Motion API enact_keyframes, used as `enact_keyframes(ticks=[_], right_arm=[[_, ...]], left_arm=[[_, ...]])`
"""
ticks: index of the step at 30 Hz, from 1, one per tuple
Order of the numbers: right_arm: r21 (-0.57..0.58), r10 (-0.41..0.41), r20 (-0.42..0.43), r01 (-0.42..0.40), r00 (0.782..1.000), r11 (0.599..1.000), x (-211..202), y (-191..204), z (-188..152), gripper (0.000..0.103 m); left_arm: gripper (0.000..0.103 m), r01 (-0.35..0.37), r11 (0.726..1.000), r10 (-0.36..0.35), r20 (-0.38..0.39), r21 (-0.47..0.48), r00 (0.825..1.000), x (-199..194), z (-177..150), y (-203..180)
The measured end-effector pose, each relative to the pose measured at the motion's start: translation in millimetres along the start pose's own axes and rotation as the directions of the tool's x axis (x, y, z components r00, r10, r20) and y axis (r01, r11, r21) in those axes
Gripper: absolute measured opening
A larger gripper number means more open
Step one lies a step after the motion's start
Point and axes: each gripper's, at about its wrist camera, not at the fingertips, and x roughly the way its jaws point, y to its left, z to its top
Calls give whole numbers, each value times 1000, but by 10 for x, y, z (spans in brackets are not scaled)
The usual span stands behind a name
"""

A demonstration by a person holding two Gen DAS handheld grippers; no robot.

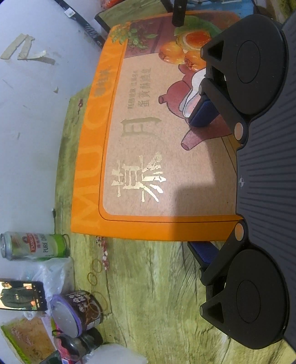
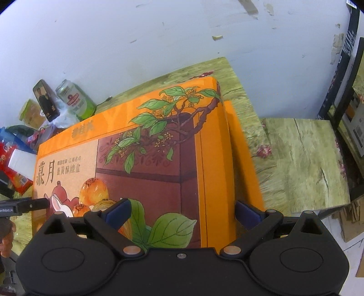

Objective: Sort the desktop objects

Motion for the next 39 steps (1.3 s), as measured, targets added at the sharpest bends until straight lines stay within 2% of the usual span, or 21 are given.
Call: enact_keyframes(ticks=[6, 20, 39], right_arm=[[-23, 24, -22, -25, 999, 999, 75, -193, 166, 99], [-37, 53, -111, -57, 992, 998, 389, -377, 385, 99], [-80, 19, -134, -30, 991, 996, 436, -356, 428, 99]], left_arm=[[103, -29, 999, 28, -19, -29, 999, 78, 21, -158], [103, -74, 993, 66, -76, -97, 995, 304, 146, -143], [103, -81, 989, 68, -109, -125, 992, 393, 131, -161]])
